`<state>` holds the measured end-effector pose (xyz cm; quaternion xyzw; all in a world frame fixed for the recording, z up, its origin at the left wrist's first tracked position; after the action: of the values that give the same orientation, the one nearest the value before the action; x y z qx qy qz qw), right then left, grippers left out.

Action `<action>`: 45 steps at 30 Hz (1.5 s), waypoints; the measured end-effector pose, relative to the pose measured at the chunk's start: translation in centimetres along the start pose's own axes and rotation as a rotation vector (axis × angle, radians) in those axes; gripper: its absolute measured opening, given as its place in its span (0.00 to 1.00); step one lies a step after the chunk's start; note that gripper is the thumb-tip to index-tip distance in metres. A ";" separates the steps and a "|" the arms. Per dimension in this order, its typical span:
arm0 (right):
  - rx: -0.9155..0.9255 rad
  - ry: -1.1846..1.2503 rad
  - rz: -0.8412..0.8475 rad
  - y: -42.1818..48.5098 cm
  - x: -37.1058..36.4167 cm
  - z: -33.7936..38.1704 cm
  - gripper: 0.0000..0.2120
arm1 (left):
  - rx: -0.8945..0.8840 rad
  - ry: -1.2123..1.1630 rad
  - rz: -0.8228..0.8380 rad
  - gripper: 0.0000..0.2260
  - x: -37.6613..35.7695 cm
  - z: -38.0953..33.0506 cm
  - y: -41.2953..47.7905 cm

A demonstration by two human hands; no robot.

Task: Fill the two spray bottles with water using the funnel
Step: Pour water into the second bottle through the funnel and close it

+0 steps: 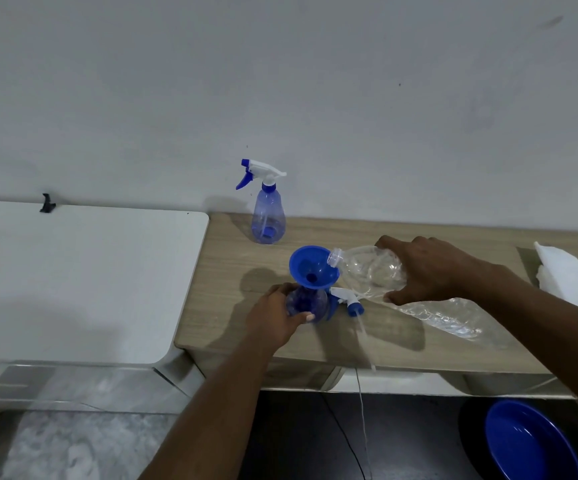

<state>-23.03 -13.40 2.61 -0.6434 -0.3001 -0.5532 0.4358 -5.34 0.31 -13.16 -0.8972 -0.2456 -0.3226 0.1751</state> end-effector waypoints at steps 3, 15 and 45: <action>-0.002 -0.018 0.018 0.2 0.1 0.1 0.42 | 0.001 0.011 0.000 0.27 0.0 -0.1 0.0; 0.004 -0.052 0.036 0.3 0.9 0.4 0.41 | 0.006 0.007 0.004 0.28 -0.1 0.1 0.2; -0.074 0.351 -0.226 -1.1 0.9 -2.8 0.37 | -0.012 -0.002 0.002 0.27 0.0 0.1 0.1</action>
<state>-25.04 -15.49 3.79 -0.5151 -0.2694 -0.7127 0.3925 -5.27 0.23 -13.26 -0.8988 -0.2428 -0.3231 0.1697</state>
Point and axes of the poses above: each hand's wrist, its own y-axis towards the middle knuckle, its own x-axis out of the back of the hand, z = x × y, the point moved 9 cm from there along y, towards the middle knuckle, and after that the axes turned 6 degrees about x, right-handed, at the moved point
